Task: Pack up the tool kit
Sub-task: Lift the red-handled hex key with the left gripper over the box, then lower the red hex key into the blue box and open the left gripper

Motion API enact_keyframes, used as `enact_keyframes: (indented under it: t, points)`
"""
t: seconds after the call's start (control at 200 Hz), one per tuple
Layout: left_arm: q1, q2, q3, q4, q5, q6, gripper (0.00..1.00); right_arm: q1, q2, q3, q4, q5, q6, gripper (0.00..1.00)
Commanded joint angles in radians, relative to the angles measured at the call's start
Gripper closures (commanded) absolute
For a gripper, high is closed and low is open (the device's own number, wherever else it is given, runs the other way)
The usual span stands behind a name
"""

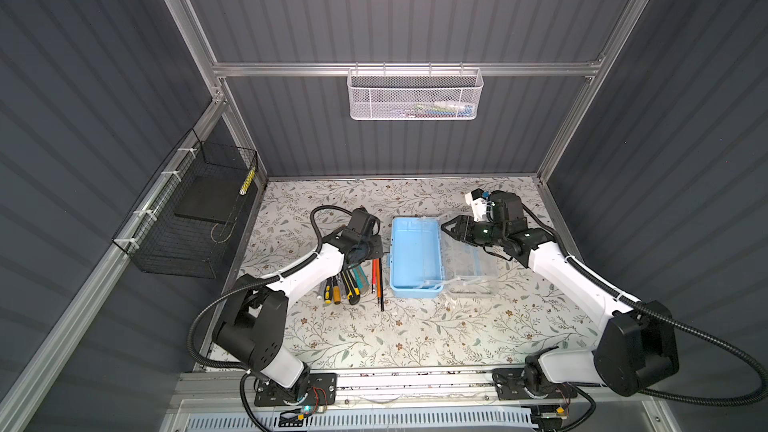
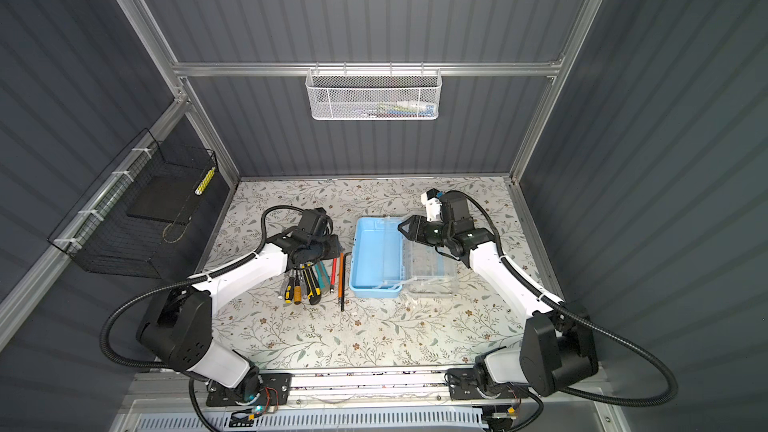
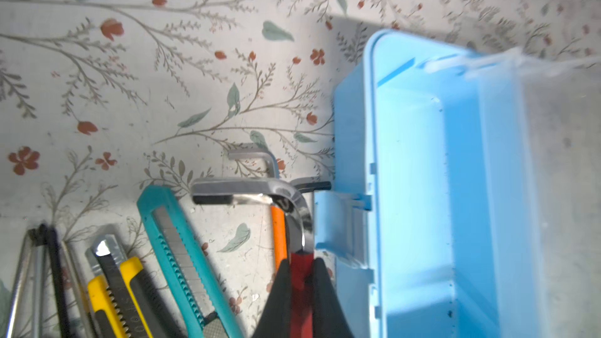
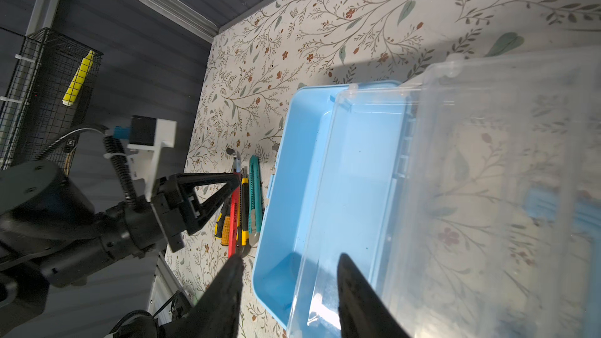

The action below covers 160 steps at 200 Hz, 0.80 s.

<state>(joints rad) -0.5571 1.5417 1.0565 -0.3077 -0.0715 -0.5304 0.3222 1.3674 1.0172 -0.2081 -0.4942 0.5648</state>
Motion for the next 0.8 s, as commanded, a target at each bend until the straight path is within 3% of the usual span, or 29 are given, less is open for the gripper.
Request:
enact_keyframes:
  t: [0.0,0.31,0.795]
  points:
    - [-0.002,-0.056,0.065,0.027,0.058,-0.011,1.0,-0.008,-0.029,-0.003,0.011,-0.007,0.004,0.52]
    - [-0.15,0.057,0.188,0.135,0.055,-0.066,1.0,-0.011,-0.061,-0.025,0.032,-0.005,0.011,0.52]
    - [-0.161,0.282,0.211,0.199,0.019,-0.123,1.0,-0.044,-0.094,-0.098,0.078,-0.017,0.025,0.51]
